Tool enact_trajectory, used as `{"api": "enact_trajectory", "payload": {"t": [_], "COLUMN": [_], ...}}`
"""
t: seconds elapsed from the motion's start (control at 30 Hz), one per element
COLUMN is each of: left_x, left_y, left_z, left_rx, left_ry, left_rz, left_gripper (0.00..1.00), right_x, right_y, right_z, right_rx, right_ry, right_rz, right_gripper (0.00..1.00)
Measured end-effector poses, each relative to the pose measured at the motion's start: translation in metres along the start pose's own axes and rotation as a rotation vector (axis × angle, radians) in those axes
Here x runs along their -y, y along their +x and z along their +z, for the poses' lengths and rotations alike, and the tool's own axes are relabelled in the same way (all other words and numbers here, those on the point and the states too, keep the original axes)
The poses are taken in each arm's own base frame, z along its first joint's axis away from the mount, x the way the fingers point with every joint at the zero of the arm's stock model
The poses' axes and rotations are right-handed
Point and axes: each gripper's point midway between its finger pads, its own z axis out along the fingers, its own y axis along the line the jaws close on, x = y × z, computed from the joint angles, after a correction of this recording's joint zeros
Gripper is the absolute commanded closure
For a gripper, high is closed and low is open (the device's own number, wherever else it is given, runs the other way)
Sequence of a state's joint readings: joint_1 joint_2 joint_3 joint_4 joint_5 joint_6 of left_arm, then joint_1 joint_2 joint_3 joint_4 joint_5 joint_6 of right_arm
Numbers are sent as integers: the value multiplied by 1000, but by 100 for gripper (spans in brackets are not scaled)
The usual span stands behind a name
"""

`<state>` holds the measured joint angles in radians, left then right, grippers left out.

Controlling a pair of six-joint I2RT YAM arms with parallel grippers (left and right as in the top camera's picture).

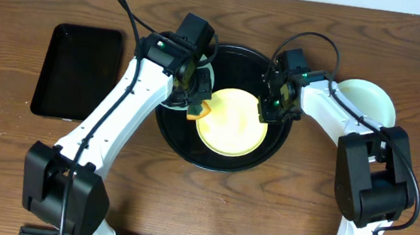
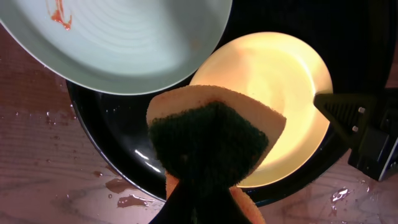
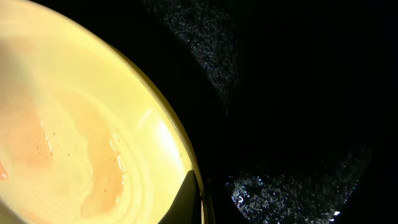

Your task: Clean dirty plates on tray and stack at the side

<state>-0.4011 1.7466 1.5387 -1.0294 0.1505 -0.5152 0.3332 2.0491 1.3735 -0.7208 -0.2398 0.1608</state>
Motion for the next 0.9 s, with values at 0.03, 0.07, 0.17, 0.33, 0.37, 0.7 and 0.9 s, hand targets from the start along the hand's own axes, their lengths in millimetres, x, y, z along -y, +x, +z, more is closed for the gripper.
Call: {"api": "enact_trajectory", "payload": {"t": [0.03,0.07,0.17,0.33,0.37,0.7,0.9], "left_x": [0,-1,-3,-13,-17,-47,-60], "left_y": [0,0,-3,-11,-13,-34,-41], "left_z": [1,3,5,4,3,0,-2], "left_rx": [-3,-5,-6,8,15,64,73], "left_ry": [-2,-4,-6,-17,-25,-67,-77], "left_rz": [-1,-1,-5,-21,-27,-99,-136], "left_gripper": [93,93,92,92,92,92,92], "right_x": [0,0,-2,-1,0,27,31], "right_y": [0,0,0,-2,-5,-38,-38], "right_z": [0,0,-1,-15,-26,-151,-166], "right_rx": [-1,-1,-1,27,54,404,453], "right_ry": [-1,-4,-14,-13,1,295,529], "right_rz": [0,1,0,-6,-9,-17,-56], "right_gripper": [99,99,99,99,99,99,99]}}
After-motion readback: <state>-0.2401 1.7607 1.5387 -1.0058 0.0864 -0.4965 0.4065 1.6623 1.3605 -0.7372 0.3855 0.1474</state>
